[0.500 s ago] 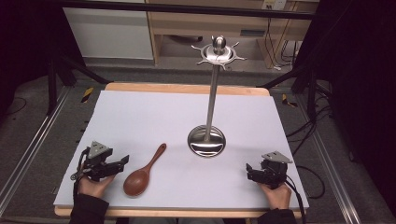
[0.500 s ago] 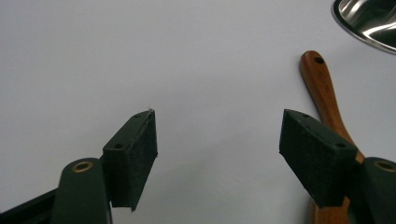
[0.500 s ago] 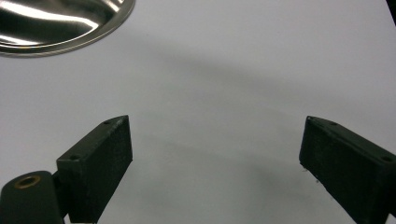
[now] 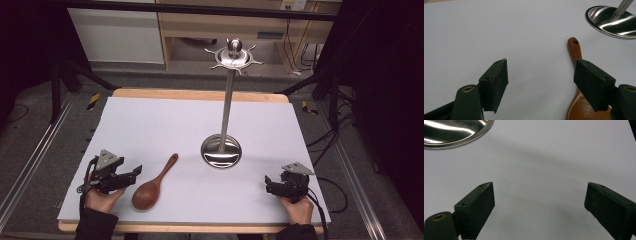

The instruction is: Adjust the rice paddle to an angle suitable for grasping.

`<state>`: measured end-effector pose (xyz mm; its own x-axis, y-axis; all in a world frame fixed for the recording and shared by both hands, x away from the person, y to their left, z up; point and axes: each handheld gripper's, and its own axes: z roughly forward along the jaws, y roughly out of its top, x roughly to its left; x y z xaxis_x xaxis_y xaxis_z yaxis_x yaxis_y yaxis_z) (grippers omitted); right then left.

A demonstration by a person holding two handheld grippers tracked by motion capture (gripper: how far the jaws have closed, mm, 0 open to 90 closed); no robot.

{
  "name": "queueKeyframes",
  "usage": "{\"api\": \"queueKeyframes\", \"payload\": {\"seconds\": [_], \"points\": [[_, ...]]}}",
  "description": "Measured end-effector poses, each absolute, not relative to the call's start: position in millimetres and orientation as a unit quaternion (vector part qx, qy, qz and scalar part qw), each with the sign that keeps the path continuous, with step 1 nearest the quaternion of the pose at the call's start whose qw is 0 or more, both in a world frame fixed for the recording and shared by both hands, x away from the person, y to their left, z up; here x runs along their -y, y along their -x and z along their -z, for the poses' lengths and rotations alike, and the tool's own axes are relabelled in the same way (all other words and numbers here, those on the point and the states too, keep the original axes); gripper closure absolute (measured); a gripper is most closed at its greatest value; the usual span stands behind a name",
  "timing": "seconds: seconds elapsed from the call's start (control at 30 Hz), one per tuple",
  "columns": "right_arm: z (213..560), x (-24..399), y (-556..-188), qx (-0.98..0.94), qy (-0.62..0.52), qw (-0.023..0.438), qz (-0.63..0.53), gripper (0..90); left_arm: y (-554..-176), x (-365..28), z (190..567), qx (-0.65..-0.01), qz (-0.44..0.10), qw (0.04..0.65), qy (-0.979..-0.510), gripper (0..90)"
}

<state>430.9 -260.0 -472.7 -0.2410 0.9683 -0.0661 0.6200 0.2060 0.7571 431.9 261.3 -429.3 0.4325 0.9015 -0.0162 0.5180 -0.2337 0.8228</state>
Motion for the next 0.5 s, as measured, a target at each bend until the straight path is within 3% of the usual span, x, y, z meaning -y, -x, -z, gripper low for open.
{"api": "queueKeyframes", "payload": {"seconds": [0.5], "points": [[473.0, 260.4, -426.7, -0.728, -0.548, 0.274, -0.308, 9.9, -432.2, -225.7, 412.0, -0.442, -0.235, 0.404, -0.766, 22.9]]}}
